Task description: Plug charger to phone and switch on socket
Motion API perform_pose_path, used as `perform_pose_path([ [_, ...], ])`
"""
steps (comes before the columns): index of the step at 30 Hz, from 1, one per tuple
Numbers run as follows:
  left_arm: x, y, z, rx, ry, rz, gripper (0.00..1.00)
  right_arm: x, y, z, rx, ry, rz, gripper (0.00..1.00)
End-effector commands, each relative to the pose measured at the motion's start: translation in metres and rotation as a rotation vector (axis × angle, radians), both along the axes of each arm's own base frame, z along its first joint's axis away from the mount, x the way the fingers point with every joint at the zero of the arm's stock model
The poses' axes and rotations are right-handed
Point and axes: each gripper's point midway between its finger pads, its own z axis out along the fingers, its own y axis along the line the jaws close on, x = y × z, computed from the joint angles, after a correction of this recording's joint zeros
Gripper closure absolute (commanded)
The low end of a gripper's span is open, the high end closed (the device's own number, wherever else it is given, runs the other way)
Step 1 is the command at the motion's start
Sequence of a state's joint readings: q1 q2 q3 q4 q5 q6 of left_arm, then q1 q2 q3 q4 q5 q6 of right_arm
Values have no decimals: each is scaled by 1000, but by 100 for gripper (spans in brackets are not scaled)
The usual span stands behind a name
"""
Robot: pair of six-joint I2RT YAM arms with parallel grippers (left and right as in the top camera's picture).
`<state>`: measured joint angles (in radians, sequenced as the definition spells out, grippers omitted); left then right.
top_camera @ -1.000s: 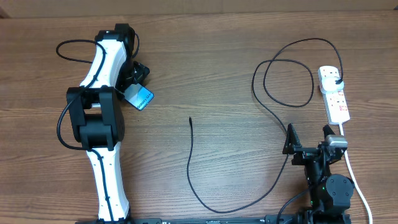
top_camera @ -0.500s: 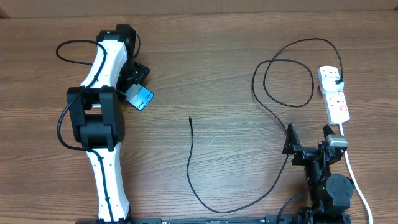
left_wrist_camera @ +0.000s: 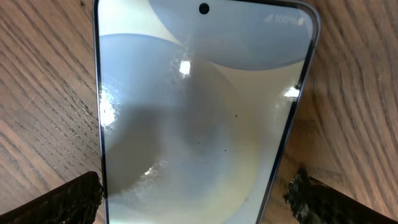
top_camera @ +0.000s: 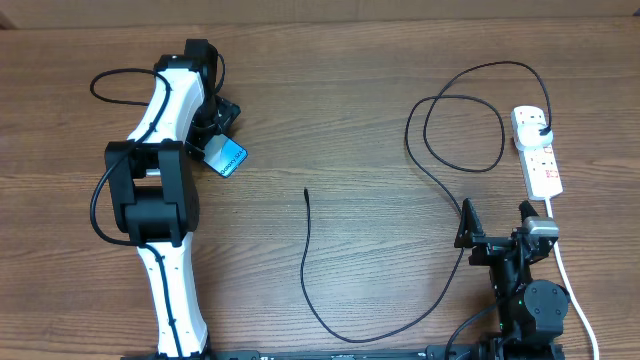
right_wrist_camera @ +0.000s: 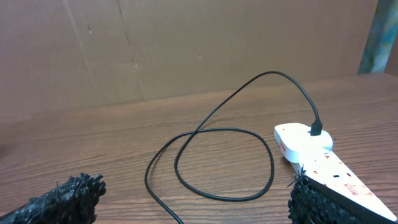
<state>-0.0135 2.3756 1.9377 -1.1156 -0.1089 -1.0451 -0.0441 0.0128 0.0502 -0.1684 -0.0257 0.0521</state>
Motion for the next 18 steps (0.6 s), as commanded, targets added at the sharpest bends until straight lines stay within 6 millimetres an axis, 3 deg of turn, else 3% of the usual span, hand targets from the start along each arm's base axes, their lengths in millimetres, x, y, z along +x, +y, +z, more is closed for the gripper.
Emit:
perform_pose_path([
  [1, -28, 3, -42, 39, 118, 8, 0, 0, 0, 0, -8, -8, 0, 0],
  [18, -39, 0, -46, 17, 158, 9, 0, 0, 0, 0, -8, -8, 0, 0],
])
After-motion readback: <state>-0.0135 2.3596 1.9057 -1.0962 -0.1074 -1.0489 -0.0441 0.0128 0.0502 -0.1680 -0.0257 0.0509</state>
